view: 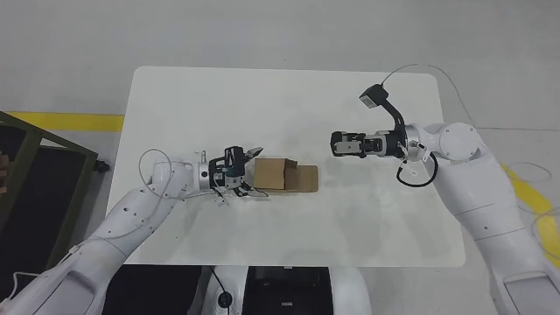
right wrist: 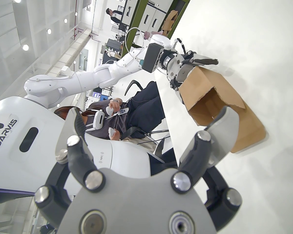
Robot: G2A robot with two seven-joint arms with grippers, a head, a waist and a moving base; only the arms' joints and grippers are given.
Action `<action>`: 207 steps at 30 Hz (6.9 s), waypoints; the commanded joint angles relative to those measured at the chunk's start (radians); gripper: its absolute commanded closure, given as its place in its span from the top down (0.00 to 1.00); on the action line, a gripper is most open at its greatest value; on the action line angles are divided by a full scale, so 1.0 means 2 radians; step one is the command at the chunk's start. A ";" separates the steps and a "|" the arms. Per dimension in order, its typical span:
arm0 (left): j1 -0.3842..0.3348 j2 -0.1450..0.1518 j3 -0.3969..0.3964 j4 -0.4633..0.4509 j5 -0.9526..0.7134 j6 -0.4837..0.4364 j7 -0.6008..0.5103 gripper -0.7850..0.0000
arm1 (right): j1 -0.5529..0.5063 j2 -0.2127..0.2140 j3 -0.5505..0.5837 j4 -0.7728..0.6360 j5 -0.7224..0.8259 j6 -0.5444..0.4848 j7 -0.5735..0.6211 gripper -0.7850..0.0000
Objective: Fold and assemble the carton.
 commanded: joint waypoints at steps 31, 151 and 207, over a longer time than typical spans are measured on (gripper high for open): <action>0.000 0.000 0.000 0.000 0.000 0.000 0.000 1.00 | -0.054 0.011 0.008 -0.073 -0.090 0.062 -0.050 0.00; 0.016 0.001 -0.010 -0.023 -0.018 0.009 -0.035 1.00 | -0.044 -0.060 -0.106 0.042 -0.213 0.144 -0.237 0.00; 0.020 0.001 -0.017 -0.019 -0.014 0.016 -0.046 1.00 | -0.001 -0.107 -0.145 0.150 -0.146 0.079 -0.207 0.00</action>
